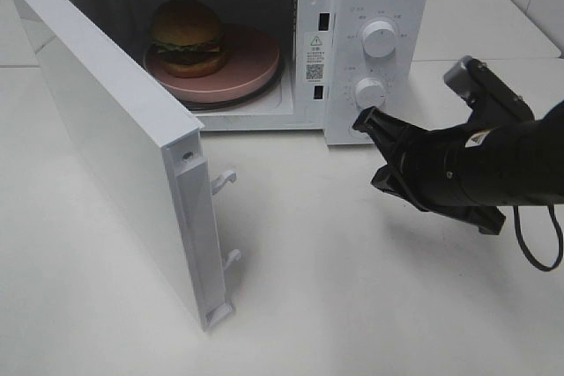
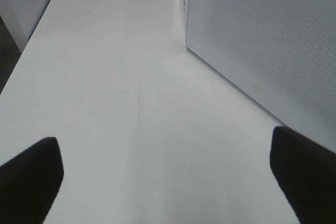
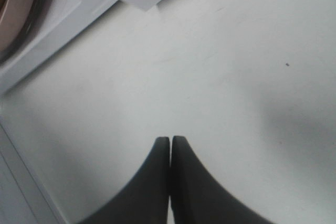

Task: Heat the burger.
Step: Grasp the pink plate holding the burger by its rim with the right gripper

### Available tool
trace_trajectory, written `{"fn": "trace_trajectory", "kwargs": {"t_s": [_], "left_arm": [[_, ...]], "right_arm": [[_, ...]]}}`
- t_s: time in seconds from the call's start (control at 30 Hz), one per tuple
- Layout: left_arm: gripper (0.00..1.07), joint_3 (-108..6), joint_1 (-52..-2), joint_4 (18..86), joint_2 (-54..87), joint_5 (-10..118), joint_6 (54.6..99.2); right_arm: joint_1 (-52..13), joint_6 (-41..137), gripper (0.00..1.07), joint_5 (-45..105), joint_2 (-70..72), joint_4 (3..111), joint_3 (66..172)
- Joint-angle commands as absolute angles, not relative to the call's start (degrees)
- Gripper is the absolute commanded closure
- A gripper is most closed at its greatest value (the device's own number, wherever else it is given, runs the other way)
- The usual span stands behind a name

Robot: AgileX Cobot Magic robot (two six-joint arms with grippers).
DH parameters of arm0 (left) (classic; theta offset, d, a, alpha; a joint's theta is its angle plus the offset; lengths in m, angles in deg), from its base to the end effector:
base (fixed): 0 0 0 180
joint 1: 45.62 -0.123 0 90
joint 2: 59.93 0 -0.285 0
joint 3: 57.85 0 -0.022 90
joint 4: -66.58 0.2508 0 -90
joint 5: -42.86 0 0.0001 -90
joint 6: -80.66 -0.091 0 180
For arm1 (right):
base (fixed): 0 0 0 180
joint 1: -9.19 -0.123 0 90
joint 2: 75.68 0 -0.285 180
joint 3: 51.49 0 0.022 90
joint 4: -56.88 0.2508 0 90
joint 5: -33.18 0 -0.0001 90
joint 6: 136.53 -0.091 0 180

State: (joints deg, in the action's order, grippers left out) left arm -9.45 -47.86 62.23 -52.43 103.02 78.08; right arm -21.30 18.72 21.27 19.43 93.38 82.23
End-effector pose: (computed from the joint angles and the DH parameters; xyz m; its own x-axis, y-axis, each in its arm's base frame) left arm -0.0054 -0.0062 0.2791 -0.4377 -0.0099 -0.8991 0.0232 0.9995 -0.0224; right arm 0.2352 0.1256 0.1644 -0.6515 0.6203 -0.4368 0.2922 0.7365 0.6101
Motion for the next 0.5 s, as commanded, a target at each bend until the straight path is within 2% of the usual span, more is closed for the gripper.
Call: {"fn": "trace_trajectory", "kwargs": {"t_s": [0.03,0.27,0.5], "left_arm": [[0.07,-9.3,-48.0,62.4,-53.5,102.3,78.3],[0.07,-9.3,-48.0,62.4,-53.5,102.3,78.3],[0.07,-9.3,-48.0,62.4,-53.5,102.3,78.3]], "right_arm": [[-21.0,29.5,1.07,30.9,18.9,93.3,86.8],[-21.0,36.8,1.07,39.9,18.9,90.3,92.3],[-21.0,36.8,1.07,51.4,18.9,74.9,99.1]]}}
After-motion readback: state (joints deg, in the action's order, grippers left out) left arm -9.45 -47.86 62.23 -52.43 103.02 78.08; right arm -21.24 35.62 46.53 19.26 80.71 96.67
